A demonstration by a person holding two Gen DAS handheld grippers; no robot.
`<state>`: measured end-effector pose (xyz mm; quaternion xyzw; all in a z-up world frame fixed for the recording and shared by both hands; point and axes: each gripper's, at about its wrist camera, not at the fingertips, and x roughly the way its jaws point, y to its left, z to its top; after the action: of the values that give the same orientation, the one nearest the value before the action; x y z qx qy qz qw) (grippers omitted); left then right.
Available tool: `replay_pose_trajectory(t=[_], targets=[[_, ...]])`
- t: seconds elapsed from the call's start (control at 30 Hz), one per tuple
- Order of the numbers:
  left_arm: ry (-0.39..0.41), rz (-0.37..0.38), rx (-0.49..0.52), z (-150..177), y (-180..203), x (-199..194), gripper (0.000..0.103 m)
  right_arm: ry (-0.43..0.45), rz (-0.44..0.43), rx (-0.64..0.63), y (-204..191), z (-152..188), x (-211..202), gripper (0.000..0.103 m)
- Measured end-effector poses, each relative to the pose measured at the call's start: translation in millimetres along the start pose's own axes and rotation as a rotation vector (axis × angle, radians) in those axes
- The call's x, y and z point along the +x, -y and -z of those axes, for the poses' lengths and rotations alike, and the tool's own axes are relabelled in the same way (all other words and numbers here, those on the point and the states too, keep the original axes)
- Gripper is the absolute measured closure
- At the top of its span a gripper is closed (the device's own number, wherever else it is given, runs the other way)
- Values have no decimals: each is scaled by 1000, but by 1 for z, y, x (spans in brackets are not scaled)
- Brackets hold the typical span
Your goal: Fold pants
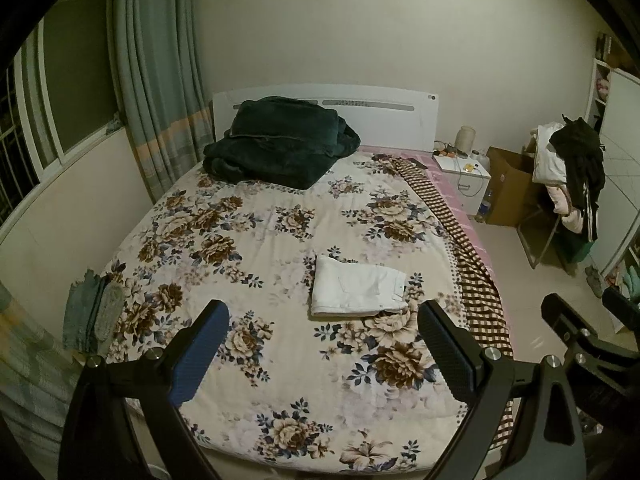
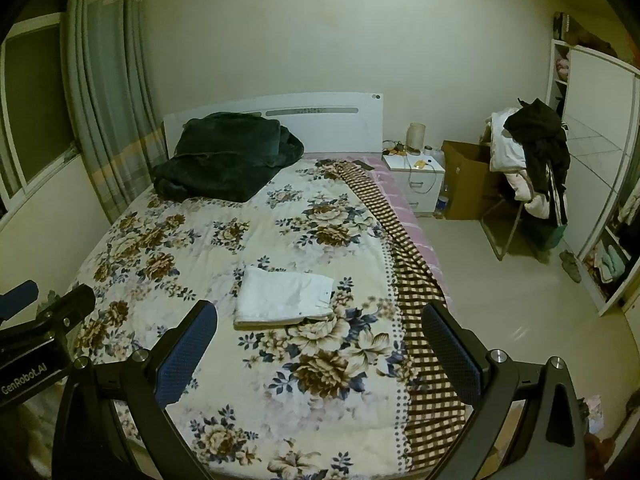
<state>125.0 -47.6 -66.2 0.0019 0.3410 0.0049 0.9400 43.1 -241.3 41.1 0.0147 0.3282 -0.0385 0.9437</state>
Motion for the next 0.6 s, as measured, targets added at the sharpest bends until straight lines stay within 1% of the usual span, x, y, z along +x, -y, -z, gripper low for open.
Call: replay_pose_trajectory(t=[0.47, 0.6], targets=[[4, -8, -5, 2, 0, -4, 7, 0, -5, 1, -1, 6, -2, 0], [10, -25, -17, 2, 0, -12, 7, 3, -7, 2, -3, 4, -2, 0]])
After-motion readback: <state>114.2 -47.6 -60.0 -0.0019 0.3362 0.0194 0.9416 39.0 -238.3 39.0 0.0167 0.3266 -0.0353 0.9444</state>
